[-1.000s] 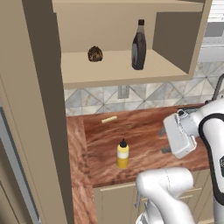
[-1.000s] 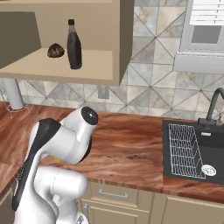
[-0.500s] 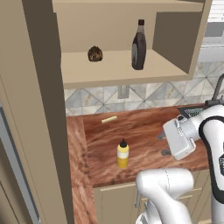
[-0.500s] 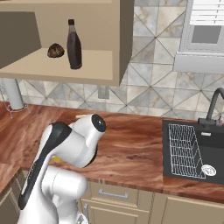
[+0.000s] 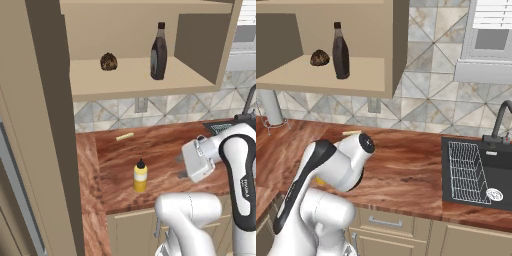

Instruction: Pick the syrup bottle and mustard from the counter and place them in the cabinet.

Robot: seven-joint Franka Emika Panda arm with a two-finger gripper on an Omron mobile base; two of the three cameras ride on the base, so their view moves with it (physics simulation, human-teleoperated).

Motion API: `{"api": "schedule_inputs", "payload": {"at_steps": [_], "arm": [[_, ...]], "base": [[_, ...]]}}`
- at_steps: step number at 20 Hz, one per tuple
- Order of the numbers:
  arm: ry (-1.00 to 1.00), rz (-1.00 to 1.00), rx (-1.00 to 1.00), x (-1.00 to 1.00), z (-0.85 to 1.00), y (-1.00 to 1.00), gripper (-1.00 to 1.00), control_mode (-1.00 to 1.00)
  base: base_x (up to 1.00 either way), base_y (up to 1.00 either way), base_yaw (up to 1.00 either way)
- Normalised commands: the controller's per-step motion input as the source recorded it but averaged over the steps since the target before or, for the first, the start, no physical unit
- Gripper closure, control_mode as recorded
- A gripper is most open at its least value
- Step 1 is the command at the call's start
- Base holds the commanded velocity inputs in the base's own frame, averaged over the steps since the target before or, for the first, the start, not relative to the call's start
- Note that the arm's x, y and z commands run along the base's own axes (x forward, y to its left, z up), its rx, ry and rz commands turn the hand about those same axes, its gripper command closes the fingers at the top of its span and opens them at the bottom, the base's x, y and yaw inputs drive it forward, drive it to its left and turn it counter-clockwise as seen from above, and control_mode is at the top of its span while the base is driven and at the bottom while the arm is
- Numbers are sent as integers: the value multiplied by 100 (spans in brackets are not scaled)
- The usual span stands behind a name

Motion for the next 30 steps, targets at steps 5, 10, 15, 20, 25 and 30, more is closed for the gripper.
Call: {"api": "schedule_inputs", "payload": {"at_steps": [5, 10, 15, 20, 25, 30], "arm": [[0, -1, -1, 0, -24, 38, -100, -100], [0, 0, 0, 0, -28, 1, -100, -100], [0, 0, 0, 0, -30, 1, -100, -100], [0, 0, 0, 0, -27, 15, -100, -100], [0, 0, 0, 0, -18, 22, -100, -100], [0, 0, 0, 3, -16, 12, -100, -100]], "base": [[0, 0, 0], [0, 0, 0], [0, 0, 0], [0, 0, 0], [0, 0, 0], [0, 0, 0]]}}
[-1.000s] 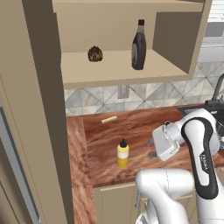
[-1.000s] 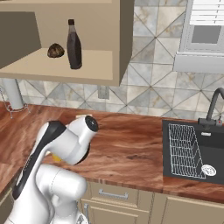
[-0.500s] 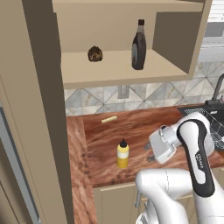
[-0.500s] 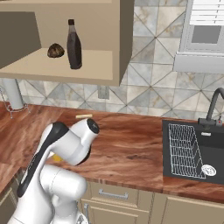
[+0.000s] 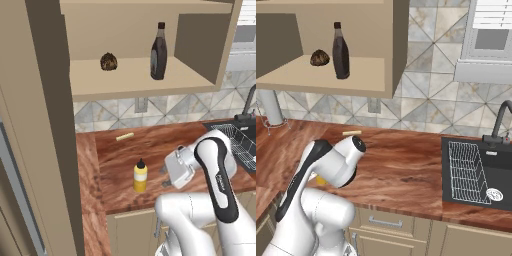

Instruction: Pick the syrup bottle and mustard from the counter and place them in the cabinet.

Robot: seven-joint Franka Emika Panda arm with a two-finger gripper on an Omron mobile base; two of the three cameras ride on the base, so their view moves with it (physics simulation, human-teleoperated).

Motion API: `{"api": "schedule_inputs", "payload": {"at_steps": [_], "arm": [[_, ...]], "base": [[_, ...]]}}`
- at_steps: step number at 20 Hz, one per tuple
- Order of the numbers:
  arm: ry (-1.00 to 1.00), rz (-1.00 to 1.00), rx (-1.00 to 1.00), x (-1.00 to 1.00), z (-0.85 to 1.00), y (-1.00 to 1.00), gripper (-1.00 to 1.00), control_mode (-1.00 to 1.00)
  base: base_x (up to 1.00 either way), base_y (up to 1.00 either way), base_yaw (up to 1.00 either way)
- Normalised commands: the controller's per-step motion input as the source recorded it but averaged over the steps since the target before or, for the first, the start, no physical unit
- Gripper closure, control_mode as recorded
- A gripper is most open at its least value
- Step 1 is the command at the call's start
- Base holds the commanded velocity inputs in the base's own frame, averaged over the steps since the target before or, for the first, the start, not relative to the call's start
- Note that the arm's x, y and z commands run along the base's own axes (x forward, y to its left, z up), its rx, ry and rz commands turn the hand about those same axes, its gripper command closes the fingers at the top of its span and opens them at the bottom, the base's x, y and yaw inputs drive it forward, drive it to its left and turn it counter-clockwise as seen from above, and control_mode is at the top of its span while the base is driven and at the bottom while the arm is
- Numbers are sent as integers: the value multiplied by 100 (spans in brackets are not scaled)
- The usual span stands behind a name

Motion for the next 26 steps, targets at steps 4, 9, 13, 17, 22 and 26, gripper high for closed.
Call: {"api": "schedule_inputs", "payload": {"at_steps": [4, 9, 13, 17, 22, 26], "arm": [[0, 0, 0, 12, -18, 6, -100, -100], [0, 0, 0, 27, -12, 8, -100, -100], [0, 0, 0, 37, -4, 0, -100, -100], [0, 0, 1, 30, -5, 0, -100, -100], [0, 0, 2, 26, -10, 0, -100, -100], [0, 0, 1, 26, -17, 0, -100, -100]], "base": [[0, 0, 0], [0, 0, 0], [0, 0, 0], [0, 0, 0], [0, 0, 0], [0, 0, 0]]}}
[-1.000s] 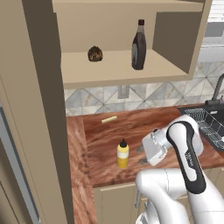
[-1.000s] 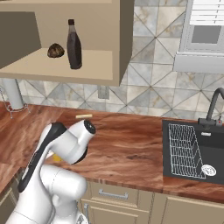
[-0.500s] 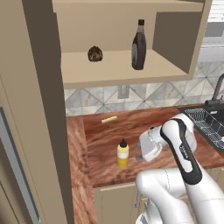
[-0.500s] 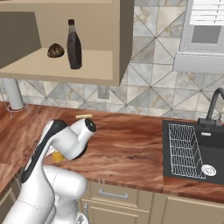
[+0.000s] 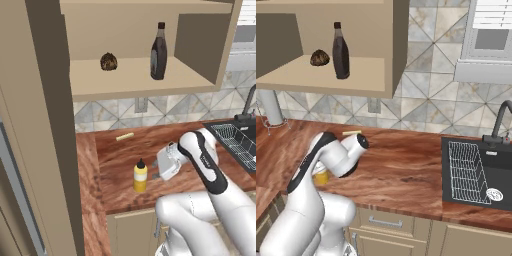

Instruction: Pick the syrup bottle and mustard from the counter and place them in the cabinet.

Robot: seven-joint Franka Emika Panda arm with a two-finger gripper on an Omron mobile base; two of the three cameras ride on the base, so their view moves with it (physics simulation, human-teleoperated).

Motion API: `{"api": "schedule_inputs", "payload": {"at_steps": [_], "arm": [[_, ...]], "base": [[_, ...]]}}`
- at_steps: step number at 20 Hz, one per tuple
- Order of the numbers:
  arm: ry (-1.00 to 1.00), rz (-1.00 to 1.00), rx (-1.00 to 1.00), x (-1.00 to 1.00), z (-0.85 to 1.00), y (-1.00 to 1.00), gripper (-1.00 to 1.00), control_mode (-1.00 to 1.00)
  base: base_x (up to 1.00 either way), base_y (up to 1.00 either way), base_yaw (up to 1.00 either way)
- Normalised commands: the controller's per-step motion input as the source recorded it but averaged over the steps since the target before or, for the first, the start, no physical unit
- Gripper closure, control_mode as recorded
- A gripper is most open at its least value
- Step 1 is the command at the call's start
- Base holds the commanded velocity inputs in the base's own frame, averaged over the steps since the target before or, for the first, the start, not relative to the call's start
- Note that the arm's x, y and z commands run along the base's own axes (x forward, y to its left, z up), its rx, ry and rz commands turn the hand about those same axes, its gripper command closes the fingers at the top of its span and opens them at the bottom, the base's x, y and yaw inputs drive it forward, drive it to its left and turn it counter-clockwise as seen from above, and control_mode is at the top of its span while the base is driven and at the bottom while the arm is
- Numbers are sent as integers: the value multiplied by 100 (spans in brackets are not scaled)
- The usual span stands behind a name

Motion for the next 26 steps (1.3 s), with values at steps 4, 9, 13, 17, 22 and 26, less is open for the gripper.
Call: {"api": "schedule_inputs", "payload": {"at_steps": [4, 9, 13, 17, 22, 26], "arm": [[0, 0, 0, 17, -20, 2, -100, -100], [0, 0, 0, 9, -20, 13, -100, -100], [0, 0, 0, 10, -19, 22, -100, -100], [0, 0, 0, 9, -19, 18, -100, -100], [0, 0, 0, 4, -17, 6, -100, -100], [0, 0, 0, 0, -18, 1, -100, -100]], "base": [[0, 0, 0], [0, 0, 0], [0, 0, 0], [0, 0, 0], [0, 0, 0], [0, 0, 0]]}}
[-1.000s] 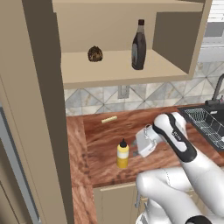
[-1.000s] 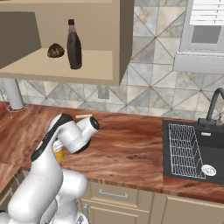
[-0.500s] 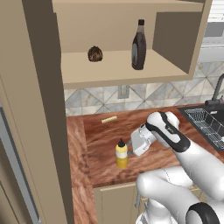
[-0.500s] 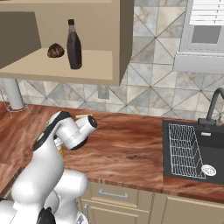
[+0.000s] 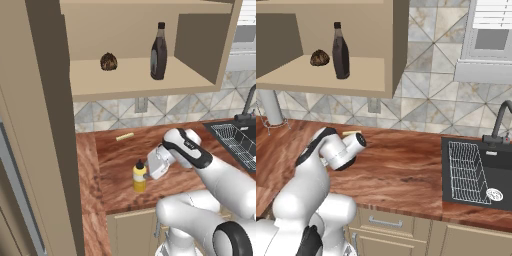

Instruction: Pick the syrup bottle and mustard from the counter and place them in the cabinet.

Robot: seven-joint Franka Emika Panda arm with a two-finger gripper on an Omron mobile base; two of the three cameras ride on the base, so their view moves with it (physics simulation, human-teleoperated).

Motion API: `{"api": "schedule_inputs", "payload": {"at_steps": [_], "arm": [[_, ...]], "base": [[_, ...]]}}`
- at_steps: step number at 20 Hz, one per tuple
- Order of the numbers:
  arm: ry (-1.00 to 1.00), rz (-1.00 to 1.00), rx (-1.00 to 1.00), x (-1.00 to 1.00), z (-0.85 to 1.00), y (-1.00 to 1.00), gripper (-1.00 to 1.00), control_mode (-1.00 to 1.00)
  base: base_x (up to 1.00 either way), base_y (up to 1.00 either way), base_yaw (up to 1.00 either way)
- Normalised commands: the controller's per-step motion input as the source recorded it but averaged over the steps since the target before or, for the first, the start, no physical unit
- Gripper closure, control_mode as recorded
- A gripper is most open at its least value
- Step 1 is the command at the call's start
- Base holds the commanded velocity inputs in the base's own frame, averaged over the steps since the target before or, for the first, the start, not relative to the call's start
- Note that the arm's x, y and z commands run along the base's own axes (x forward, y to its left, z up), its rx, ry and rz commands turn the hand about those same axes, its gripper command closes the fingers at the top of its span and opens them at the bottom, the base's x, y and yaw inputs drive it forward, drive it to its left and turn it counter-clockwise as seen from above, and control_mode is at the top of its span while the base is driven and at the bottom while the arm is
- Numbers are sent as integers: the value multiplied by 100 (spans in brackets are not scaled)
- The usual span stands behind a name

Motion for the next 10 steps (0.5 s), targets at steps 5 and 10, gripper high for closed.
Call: {"api": "schedule_inputs", "payload": {"at_steps": [5, 10], "arm": [[0, 0, 0, 1, -19, 2, -100, -100], [0, 0, 0, 4, -16, 8, 100, -100]], "base": [[0, 0, 0], [0, 0, 0]]}}
